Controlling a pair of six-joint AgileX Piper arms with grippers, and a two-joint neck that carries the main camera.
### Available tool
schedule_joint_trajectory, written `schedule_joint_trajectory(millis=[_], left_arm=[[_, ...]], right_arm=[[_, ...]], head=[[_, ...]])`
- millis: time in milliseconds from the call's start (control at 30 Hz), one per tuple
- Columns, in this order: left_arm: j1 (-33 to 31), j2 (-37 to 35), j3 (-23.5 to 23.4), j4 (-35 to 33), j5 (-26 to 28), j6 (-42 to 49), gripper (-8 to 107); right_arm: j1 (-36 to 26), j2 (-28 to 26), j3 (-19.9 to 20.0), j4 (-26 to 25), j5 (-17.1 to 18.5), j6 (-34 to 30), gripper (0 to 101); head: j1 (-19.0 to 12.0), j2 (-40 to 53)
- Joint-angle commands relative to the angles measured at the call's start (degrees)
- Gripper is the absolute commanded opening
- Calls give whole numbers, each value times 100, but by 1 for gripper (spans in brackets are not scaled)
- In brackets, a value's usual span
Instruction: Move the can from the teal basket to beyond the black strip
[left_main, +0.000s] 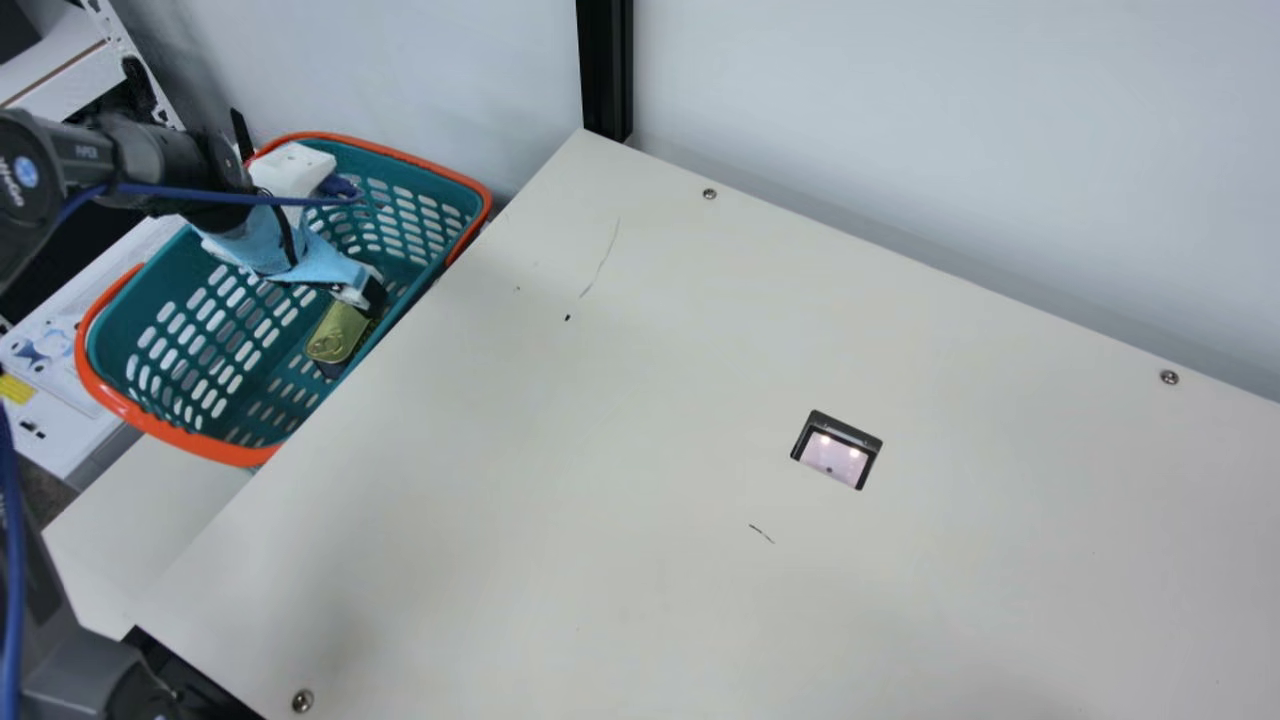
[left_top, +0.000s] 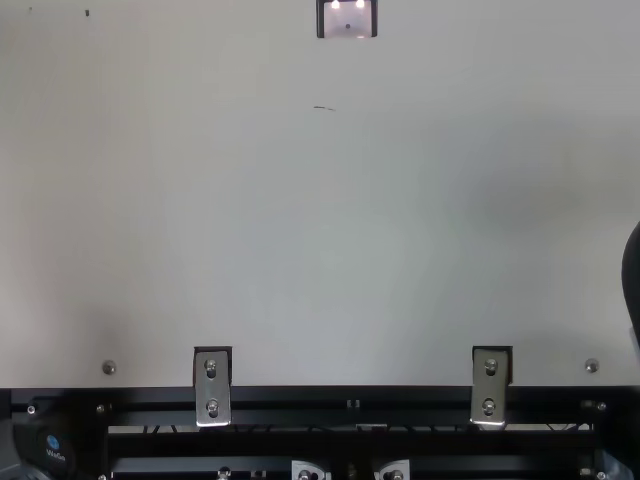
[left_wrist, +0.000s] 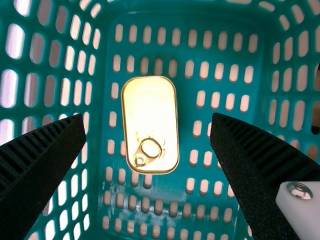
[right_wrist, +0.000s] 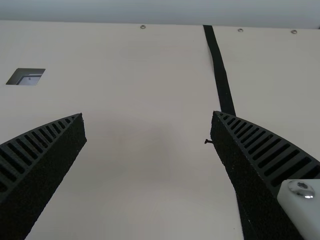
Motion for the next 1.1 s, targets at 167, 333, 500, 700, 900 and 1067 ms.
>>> schedule_joint_trajectory(millis=[167,333,500,700,900,1067], left_arm=[[64,376,-188,-134,-7,96,90],[74,621,-364,-124,3,35,90],[68,877,-585,-85,51,-78,90],[30,1138,-815,36,135,-308,90],[-17,1400,-1088,254,227,-617,90],[-53,1612,-1350,402,306,-850,10]], right_arm=[[0,0,0,0,0,0,101],[0,0,0,0,0,0,101],[0,0,0,0,0,0,101],[0,0,0,0,0,0,101],[0,0,0,0,0,0,101],[0,0,0,0,0,0,101]], head=[[-269,125],[-269,125],[-269,125],[-269,125],[-269,125],[-269,125]])
